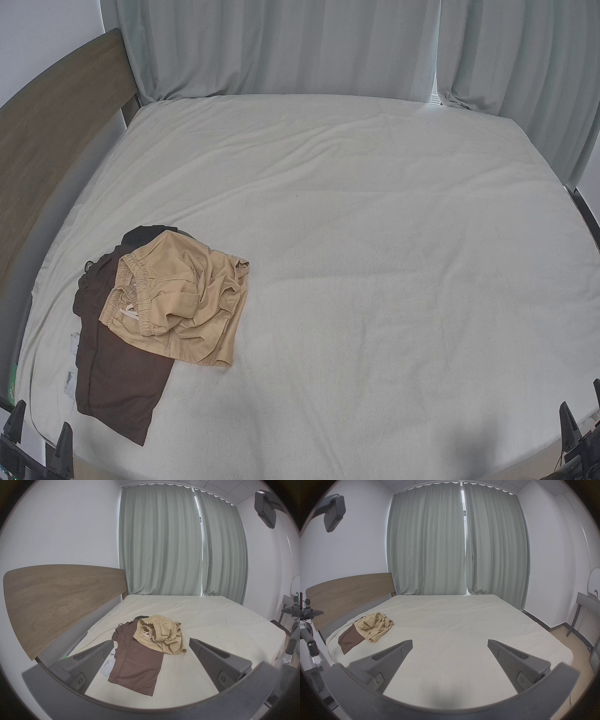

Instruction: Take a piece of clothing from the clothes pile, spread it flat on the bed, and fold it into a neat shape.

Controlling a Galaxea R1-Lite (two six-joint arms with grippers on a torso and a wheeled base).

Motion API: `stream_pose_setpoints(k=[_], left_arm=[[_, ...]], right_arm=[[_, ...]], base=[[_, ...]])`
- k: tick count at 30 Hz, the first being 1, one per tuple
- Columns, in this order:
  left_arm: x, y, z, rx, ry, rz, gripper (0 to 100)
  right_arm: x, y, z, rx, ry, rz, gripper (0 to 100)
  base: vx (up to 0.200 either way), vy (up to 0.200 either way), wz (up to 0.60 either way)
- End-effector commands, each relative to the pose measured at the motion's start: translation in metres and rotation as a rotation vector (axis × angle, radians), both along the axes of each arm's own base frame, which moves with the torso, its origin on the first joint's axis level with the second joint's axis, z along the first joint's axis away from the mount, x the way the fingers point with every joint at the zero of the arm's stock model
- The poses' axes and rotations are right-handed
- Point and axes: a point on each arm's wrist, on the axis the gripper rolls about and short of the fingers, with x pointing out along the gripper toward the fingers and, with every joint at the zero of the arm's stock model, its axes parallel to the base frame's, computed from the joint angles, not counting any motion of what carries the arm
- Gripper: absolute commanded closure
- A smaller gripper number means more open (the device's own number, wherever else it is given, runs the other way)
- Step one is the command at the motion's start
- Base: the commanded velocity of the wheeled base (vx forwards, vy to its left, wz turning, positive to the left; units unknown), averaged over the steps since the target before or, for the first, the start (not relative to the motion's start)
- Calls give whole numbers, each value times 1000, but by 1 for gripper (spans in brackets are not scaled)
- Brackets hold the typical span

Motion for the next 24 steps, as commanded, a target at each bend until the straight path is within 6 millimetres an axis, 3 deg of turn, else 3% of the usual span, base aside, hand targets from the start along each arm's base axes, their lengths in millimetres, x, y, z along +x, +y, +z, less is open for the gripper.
stream_pose_setpoints(k=[1, 3, 11, 24], left_arm=[[0, 0, -5, 0, 1, 0, 0], [0, -1, -3, -6, -20, -24, 0], [-7, -1, 39, -20, -180, -26, 0], [-1, 0, 52, -31, -115, -90, 0]], right_arm=[[1, 0, -5, 0, 11, 0, 0], [1, 0, -5, 0, 11, 2, 0], [1, 0, -5, 0, 11, 0, 0], [1, 0, -5, 2, 12, 2, 0]], base=[[0, 0, 0], [0, 0, 0], [0, 0, 0], [0, 0, 0]])
